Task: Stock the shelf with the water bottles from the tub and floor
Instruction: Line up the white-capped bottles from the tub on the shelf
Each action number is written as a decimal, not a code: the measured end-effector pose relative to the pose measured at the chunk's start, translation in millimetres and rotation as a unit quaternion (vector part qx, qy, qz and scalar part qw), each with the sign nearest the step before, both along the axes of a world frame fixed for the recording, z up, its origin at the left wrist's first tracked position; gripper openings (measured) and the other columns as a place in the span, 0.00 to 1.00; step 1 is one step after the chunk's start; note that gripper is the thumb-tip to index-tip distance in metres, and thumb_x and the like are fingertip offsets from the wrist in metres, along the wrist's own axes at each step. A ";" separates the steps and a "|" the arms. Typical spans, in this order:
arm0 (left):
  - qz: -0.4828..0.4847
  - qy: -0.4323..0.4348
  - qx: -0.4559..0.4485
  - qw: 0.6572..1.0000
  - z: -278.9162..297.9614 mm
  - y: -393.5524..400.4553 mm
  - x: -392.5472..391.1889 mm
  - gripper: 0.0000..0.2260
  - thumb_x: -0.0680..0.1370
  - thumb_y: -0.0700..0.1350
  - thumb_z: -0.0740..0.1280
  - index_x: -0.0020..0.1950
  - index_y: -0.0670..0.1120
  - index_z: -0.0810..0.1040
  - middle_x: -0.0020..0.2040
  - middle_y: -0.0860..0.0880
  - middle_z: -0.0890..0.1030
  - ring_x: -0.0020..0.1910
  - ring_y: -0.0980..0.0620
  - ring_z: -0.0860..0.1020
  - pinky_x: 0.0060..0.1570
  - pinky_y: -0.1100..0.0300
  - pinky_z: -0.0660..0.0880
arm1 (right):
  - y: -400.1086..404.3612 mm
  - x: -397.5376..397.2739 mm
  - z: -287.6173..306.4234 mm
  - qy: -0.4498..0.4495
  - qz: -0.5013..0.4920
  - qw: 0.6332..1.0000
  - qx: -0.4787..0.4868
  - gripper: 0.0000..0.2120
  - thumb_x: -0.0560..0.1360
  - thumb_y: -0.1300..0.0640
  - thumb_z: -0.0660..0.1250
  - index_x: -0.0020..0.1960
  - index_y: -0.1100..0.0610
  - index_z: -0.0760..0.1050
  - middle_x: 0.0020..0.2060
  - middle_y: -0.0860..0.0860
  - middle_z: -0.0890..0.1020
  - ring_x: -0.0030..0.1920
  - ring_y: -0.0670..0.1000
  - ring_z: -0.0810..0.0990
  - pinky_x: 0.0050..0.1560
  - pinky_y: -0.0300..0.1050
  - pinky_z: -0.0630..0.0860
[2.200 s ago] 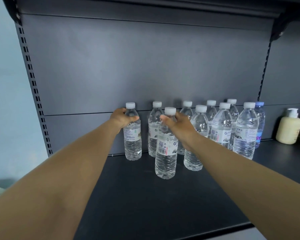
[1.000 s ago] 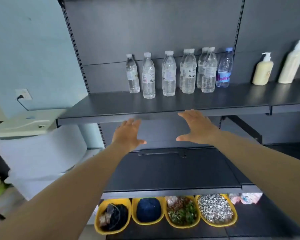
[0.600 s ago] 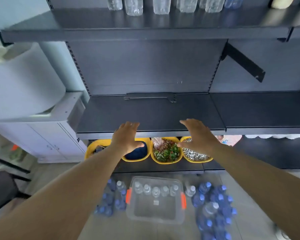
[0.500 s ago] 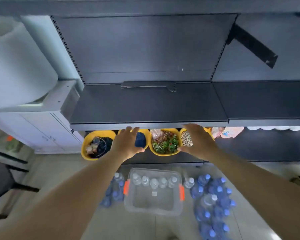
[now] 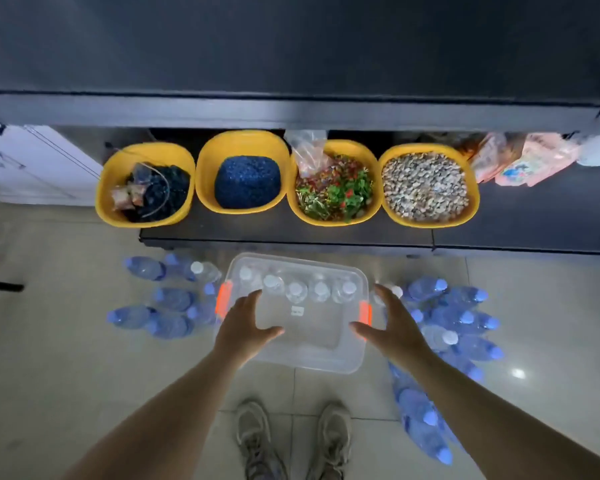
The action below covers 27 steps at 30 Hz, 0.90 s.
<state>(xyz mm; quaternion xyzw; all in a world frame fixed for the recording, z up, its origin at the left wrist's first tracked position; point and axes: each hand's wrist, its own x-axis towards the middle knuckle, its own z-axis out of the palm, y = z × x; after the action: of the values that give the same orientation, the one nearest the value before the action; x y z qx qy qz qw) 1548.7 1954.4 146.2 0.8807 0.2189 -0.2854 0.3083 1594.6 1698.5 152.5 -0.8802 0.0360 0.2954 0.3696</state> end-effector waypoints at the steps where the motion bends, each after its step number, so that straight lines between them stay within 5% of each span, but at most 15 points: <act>1: 0.003 0.001 -0.002 1.000 -23.7 0.3 1.3 0.40 0.70 0.54 0.73 0.75 0.47 0.56 0.73 0.46 0.64 0.71 0.47 0.65 0.67 0.56 0.63 | 2.4 -1.7 -25.1 0.004 0.000 1.000 -0.001 0.39 0.69 0.51 0.74 0.74 0.53 0.58 0.71 0.50 0.65 0.71 0.51 0.64 0.68 0.42 0.60; 13: 0.038 -0.043 -0.037 0.998 -246.2 -7.5 31.2 0.40 0.70 0.53 0.73 0.75 0.47 0.57 0.74 0.47 0.64 0.73 0.49 0.63 0.69 0.55 0.61 | 43.4 6.6 -249.5 0.015 -0.046 0.996 0.080 0.41 0.70 0.49 0.73 0.75 0.53 0.55 0.73 0.50 0.64 0.73 0.49 0.63 0.72 0.51 0.62; 20: 0.095 -0.145 -0.099 0.980 -295.8 -27.6 51.9 0.35 0.70 0.50 0.73 0.73 0.48 0.62 0.72 0.50 0.67 0.70 0.53 0.66 0.66 0.63 0.61 | 72.1 36.3 -306.7 -0.020 -0.085 0.987 0.136 0.33 0.72 0.53 0.72 0.72 0.50 0.61 0.68 0.43 0.68 0.65 0.39 0.65 0.67 0.36 0.61; 24: 0.124 -0.158 -0.148 0.968 -313.4 -34.2 59.7 0.32 0.71 0.49 0.73 0.72 0.50 0.63 0.71 0.51 0.69 0.69 0.53 0.67 0.67 0.62 0.63 | 75.6 43.7 -329.4 -0.053 -0.114 0.981 0.150 0.24 0.71 0.54 0.72 0.65 0.48 0.70 0.64 0.44 0.74 0.65 0.43 0.71 0.69 0.42 0.65; 27: 0.136 -0.175 -0.164 0.961 -324.5 -34.9 62.8 0.29 0.72 0.47 0.72 0.71 0.51 0.65 0.69 0.52 0.71 0.67 0.55 0.69 0.64 0.64 0.64 | 75.1 44.3 -338.6 -0.066 -0.118 0.976 0.171 0.21 0.72 0.54 0.71 0.64 0.48 0.71 0.62 0.43 0.76 0.64 0.42 0.72 0.66 0.37 0.65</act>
<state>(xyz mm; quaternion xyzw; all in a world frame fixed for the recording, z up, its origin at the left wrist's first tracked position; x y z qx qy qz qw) 1611.5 1919.5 -178.3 0.8160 0.2292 -0.1140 0.5182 1638.9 1773.6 -186.1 -0.8113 0.0644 0.1928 0.5481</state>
